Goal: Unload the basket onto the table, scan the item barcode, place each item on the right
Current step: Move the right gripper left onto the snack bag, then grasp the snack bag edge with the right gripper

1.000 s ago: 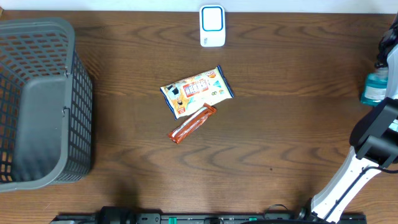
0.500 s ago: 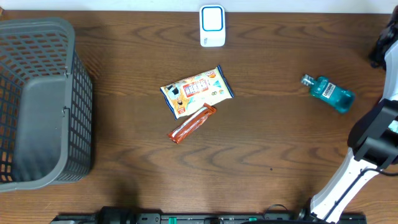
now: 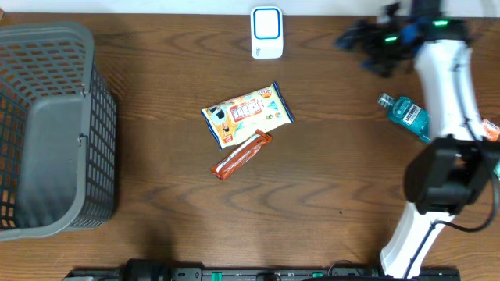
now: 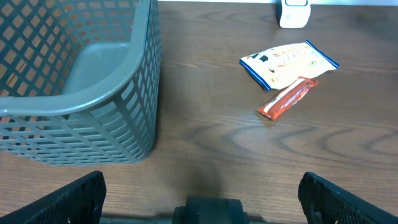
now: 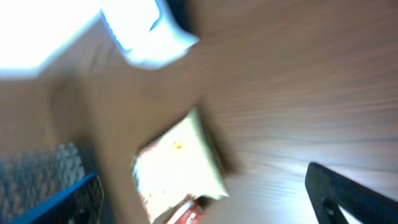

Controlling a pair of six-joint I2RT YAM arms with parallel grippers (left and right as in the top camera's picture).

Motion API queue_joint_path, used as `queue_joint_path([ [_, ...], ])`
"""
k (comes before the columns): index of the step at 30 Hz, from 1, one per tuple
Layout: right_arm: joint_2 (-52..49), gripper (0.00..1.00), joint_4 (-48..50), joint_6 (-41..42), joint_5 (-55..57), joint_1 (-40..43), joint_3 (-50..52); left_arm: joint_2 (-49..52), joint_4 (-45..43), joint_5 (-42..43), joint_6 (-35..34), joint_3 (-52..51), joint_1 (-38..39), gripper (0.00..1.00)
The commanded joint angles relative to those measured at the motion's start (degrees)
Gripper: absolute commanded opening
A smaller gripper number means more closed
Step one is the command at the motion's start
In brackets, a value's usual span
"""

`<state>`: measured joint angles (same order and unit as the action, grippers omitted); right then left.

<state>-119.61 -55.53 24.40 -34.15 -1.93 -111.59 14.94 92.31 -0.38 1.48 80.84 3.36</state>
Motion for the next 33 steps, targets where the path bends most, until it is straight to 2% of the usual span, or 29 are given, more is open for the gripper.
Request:
queue_joint_path([
  [1,-0.4,0.99,2.3,0.5,-5.3,-8.9,3.8,0.2,4.3,-0.3,0.0,-0.1,-0.3,0.99],
  [3,-0.4,0.99,4.5,-1.0,2.6,-14.2,4.5,0.2,4.3,-0.3,0.0,-0.1,-0.3,0.99],
  [6,-0.4,0.99,8.0,-5.0,29.5,-22.3,4.5,0.2,4.3,-0.3,0.0,-0.1,-0.3,0.99],
  [8,-0.9,0.99,11.9,-14.4,45.8,-26.8,4.5,0.2,4.3,-0.3,0.0,-0.1,-0.3,0.99],
  [9,-1.4,0.93,14.2,-19.6,52.0,-28.7,4.6,0.2,4.3,-0.3,0.0,-0.1,-0.3,0.99],
  [11,-3.0,0.88,17.9,-30.6,59.4,-31.5,4.6,0.2,4.3,-0.3,0.0,-0.1,-0.3,0.99],
  [13,-4.9,0.97,19.6,-40.7,59.3,-33.0,4.6,0.2,4.3,-0.3,0.0,-0.1,-0.3,1.0],
  [15,-6.6,0.92,19.2,-47.8,57.0,-33.3,4.6,0.2,4.3,-0.3,0.0,-0.1,-0.3,0.99],
  [18,-7.6,0.8,15.7,-53.0,50.9,-32.7,4.6,0.2,4.3,-0.3,0.0,-0.1,-0.3,0.99],
  [20,-7.6,0.77,12.6,-56.2,45.8,-31.9,4.6,0.2,4.3,-0.3,0.0,-0.1,-0.3,0.99],
  [21,-7.6,0.78,11.3,-57.4,43.8,-31.5,4.6,0.2,4.3,-0.3,0.0,-0.1,-0.3,0.99],
  [24,-7.6,0.9,8.4,-59.7,36.5,-30.4,4.6,0.2,4.3,-0.3,0.0,-0.1,-0.3,0.99],
  [27,-7.6,0.92,5.1,-64.5,28.5,-29.6,4.6,0.2,4.3,-0.3,0.0,-0.1,-0.3,0.99],
  [33,-8.0,0.92,7.3,-69.2,24.5,-28.5,4.6,0.2,4.3,-0.3,0.0,-0.1,-0.3,0.99],
])
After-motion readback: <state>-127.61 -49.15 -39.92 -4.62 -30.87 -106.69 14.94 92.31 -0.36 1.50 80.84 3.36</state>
